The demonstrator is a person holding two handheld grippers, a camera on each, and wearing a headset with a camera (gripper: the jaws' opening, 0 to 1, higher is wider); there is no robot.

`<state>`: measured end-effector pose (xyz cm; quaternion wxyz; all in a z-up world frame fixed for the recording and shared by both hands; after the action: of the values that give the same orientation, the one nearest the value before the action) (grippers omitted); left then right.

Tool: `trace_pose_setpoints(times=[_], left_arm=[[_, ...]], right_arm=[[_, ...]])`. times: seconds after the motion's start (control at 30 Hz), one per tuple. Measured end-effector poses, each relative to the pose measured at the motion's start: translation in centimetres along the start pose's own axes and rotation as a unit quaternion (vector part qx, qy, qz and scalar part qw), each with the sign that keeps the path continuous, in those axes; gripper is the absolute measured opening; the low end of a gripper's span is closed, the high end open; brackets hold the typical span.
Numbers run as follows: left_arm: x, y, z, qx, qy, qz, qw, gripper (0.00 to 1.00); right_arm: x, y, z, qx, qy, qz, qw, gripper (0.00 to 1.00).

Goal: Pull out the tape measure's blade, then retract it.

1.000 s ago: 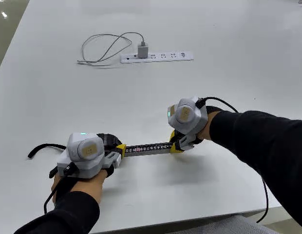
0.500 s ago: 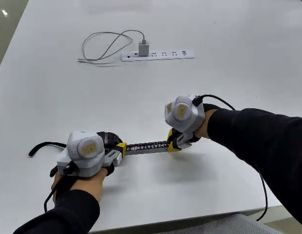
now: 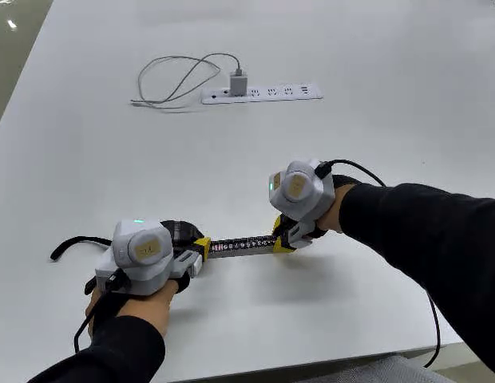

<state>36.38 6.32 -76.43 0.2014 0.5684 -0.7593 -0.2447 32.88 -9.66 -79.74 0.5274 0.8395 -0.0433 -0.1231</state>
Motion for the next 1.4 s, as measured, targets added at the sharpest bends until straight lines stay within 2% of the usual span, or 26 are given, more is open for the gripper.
trace_pose_setpoints(times=[0.67, 0.87, 1.0, 1.4], left_arm=[[0.0, 0.0, 0.0, 0.001, 0.004, 0.000, 1.0000, 0.58], [-0.2, -0.1, 0.0, -0.003, 0.005, 0.002, 1.0000, 0.58], [-0.2, 0.0, 0.0, 0.003, 0.005, 0.001, 1.0000, 0.58], [-0.1, 0.0, 0.0, 0.002, 0.005, 0.003, 1.0000, 0.58]], right_arm=[[0.0, -0.3, -0.9, 0.016, -0.001, 0.000, 0.9999, 0.10], [0.0, -0.5, -1.2, 0.015, 0.001, 0.001, 0.9999, 0.10], [0.0, -0.6, -1.4, 0.017, -0.002, 0.004, 0.9999, 0.10], [-0.1, -0.8, -1.7, 0.022, -0.008, 0.004, 0.9997, 0.10]])
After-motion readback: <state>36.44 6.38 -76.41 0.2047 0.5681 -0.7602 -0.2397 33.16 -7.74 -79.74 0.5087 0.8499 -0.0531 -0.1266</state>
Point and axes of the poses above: the centre of the closed fingertips' face, and the gripper's own axes: y roughly backward along the fingers, x roughly to its right, z roughly out of its underside, the point moved 1 cm from there along y, roughly backward along the fingers, and after that the axes turned 6 degrees about -z, right-handed, at the moved point
